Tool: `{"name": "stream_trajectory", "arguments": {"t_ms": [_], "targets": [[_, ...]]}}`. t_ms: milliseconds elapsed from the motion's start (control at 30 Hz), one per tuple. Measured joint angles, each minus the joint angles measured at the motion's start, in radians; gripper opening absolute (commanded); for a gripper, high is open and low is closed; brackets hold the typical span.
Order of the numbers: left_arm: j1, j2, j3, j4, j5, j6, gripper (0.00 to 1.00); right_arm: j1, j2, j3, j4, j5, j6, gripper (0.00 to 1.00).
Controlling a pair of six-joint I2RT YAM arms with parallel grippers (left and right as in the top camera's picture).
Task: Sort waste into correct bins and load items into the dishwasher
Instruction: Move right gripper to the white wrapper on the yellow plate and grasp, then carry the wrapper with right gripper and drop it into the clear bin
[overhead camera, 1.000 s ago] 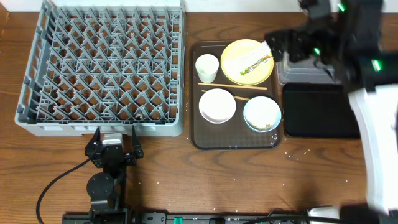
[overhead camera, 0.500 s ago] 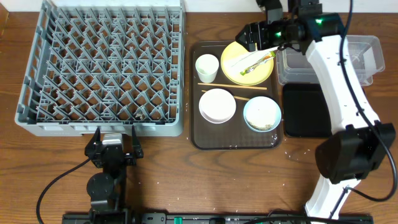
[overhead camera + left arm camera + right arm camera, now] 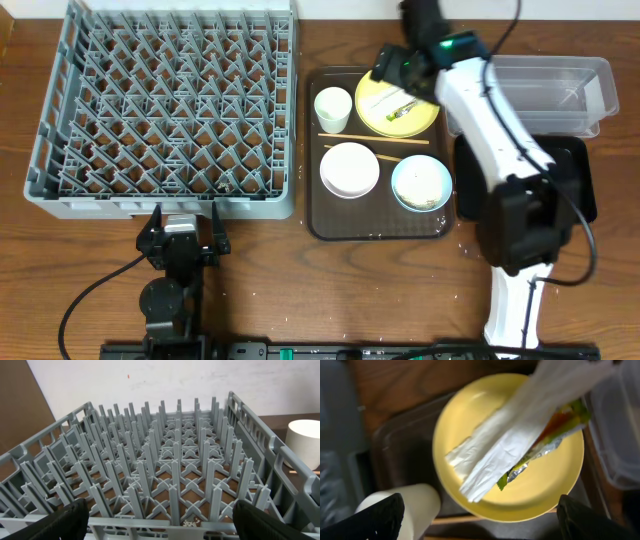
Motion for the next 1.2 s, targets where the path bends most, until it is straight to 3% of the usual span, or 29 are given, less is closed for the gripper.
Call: {"name": "stream_trajectory", "arguments": {"t_ms": [400, 533, 800, 1033, 1200], "targets": [[0.0, 0.0, 0.0, 0.0, 0.0, 0.0, 0.93, 0.051, 0.154, 0.001, 0.029, 0.19, 0.146, 0.87], [0.0, 0.0, 0.0, 0.0, 0.0, 0.0, 0.93, 0.047, 0.204, 0.001, 0.033, 0.199, 0.151, 0.79], [0.0, 0.0, 0.0, 0.0, 0.0, 0.0, 0.93, 0.047, 0.243, 0.001, 0.052, 0.208, 0.12, 0.52], [0.0, 0.0, 0.0, 0.0, 0.0, 0.0, 0.93, 0.047, 0.243, 0.001, 0.056, 0.209, 0.1, 0.34], [0.0, 0.0, 0.0, 0.0, 0.0, 0.0, 0.93, 0.047, 0.243, 0.001, 0.064, 0.211, 0.097, 0.33]]}}
